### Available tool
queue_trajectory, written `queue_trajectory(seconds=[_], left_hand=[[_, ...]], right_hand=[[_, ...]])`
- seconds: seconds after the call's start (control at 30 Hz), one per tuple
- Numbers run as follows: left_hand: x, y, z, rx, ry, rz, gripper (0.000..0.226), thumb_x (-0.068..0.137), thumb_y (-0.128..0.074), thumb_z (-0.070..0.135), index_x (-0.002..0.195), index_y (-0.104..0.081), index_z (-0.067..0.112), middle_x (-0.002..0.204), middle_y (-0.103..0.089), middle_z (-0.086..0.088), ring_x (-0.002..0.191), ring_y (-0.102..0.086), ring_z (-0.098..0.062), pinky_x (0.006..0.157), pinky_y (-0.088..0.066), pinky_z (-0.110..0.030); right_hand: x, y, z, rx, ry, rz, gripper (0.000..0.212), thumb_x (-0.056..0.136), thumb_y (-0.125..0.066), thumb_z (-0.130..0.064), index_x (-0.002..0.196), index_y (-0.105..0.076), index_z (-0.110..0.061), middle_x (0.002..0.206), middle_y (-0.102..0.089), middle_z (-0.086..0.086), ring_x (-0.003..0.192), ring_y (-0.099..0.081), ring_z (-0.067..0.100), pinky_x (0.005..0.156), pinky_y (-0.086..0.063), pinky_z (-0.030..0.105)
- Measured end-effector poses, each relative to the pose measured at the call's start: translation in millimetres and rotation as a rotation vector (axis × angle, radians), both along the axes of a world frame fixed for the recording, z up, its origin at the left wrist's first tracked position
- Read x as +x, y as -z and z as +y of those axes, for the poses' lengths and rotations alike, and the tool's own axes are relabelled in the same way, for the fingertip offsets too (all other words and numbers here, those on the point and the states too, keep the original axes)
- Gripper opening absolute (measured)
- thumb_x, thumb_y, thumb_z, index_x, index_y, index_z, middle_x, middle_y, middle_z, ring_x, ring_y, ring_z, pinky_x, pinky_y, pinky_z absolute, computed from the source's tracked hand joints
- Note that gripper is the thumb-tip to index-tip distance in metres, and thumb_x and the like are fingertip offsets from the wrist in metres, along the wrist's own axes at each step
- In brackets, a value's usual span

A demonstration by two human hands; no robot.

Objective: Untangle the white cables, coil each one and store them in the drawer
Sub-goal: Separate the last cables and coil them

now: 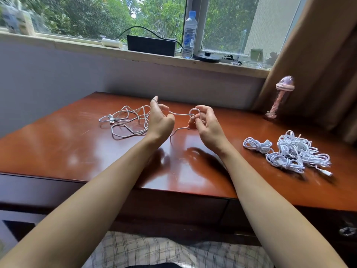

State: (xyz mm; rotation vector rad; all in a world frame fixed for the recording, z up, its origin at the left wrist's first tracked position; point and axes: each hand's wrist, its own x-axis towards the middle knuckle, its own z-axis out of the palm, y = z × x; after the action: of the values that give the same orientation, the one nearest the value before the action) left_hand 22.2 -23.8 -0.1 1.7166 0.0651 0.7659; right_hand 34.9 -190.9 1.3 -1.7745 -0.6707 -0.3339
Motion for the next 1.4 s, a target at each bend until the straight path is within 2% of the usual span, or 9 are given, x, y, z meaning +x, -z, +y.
queue_trajectory(seconds=[0.17,0.4,0.53,0.6,0.77,0.93,1.07,1.23,1.4], left_hand=[[-3,-1,0,0.057,-0.001,0.051,0.064,0.089,-0.058,0.005,0.149,-0.037,0.012,0.12,-0.054,-0.003,0.089,-0.049,-0.011,0.068,-0.036,-0.001],[-9,7,-6,0.482,0.143,0.085,0.022,0.09,-0.055,0.016,0.103,-0.072,0.011,0.103,-0.071,-0.009,0.105,-0.064,-0.026,0.092,-0.05,-0.036],[-12,7,-7,0.514,0.198,0.106,0.033,0.095,-0.054,0.031,0.072,-0.063,0.009,0.06,-0.056,0.0,0.06,-0.052,-0.017,0.062,-0.044,-0.038],[-14,5,-8,0.472,0.262,0.083,0.032,0.102,-0.055,0.024,0.077,-0.068,0.009,0.057,-0.052,0.006,0.05,-0.044,-0.002,0.056,-0.037,-0.03],[-17,2,-13,0.296,0.381,0.009,0.026,0.106,-0.05,0.016,0.088,-0.069,0.011,0.062,-0.049,-0.003,0.056,-0.043,-0.014,0.056,-0.036,-0.027],[-16,0,-11,0.189,0.391,-0.062,0.024,0.105,-0.049,0.012,0.095,-0.071,0.013,0.066,-0.06,-0.005,0.07,-0.054,-0.009,0.075,-0.043,-0.024],[-15,2,-9,0.212,0.414,-0.06,0.029,0.104,-0.053,0.01,0.088,-0.076,0.017,0.099,-0.076,-0.004,0.11,-0.061,-0.003,0.103,-0.04,-0.02],[-10,0,-6,0.216,0.264,-0.092,0.023,0.096,-0.057,-0.003,0.103,-0.077,0.006,0.109,-0.071,-0.007,0.1,-0.064,-0.009,0.093,-0.045,-0.014],[-13,-5,-7,0.068,0.207,-0.049,0.036,0.092,-0.047,-0.01,0.091,-0.074,0.014,0.088,-0.073,0.0,0.1,-0.067,-0.011,0.09,-0.048,-0.021]], right_hand=[[1,0,-2,-0.021,0.013,-0.014,0.018,0.104,-0.048,0.0,0.12,-0.055,-0.005,0.091,-0.07,0.013,0.072,-0.066,0.009,0.067,-0.053,0.022],[0,-4,-2,0.118,0.061,-0.001,0.01,0.1,-0.06,-0.007,0.109,-0.06,-0.004,0.088,-0.074,0.003,0.071,-0.069,0.015,0.061,-0.052,0.025],[1,-5,-4,0.223,0.035,0.065,0.007,0.102,-0.058,-0.008,0.108,-0.059,-0.004,0.089,-0.075,0.008,0.067,-0.064,0.013,0.067,-0.054,0.027],[2,-7,-4,0.301,0.014,0.13,0.005,0.102,-0.058,-0.009,0.106,-0.06,-0.007,0.084,-0.075,0.003,0.068,-0.065,0.013,0.071,-0.056,0.03],[2,-14,-4,0.529,-0.074,0.331,0.005,0.104,-0.054,-0.009,0.107,-0.058,-0.009,0.075,-0.066,0.004,0.059,-0.06,0.013,0.06,-0.058,0.034],[3,-10,-6,0.385,-0.009,0.278,0.004,0.104,-0.056,-0.016,0.106,-0.059,-0.014,0.072,-0.062,0.002,0.043,-0.034,0.006,0.039,-0.025,0.02],[1,-9,-6,0.252,0.063,0.155,0.009,0.102,-0.059,-0.011,0.106,-0.06,-0.003,0.072,-0.062,0.009,0.045,-0.048,-0.001,0.046,-0.036,0.012],[12,-3,-9,0.174,0.214,0.069,0.008,0.095,-0.069,-0.015,0.09,-0.065,-0.01,0.071,-0.067,0.002,0.061,-0.062,0.009,0.067,-0.051,0.026],[18,2,-10,0.037,0.349,0.001,0.01,0.086,-0.079,-0.027,0.082,-0.074,-0.019,0.076,-0.072,-0.01,0.071,-0.065,-0.001,0.073,-0.053,0.02]])
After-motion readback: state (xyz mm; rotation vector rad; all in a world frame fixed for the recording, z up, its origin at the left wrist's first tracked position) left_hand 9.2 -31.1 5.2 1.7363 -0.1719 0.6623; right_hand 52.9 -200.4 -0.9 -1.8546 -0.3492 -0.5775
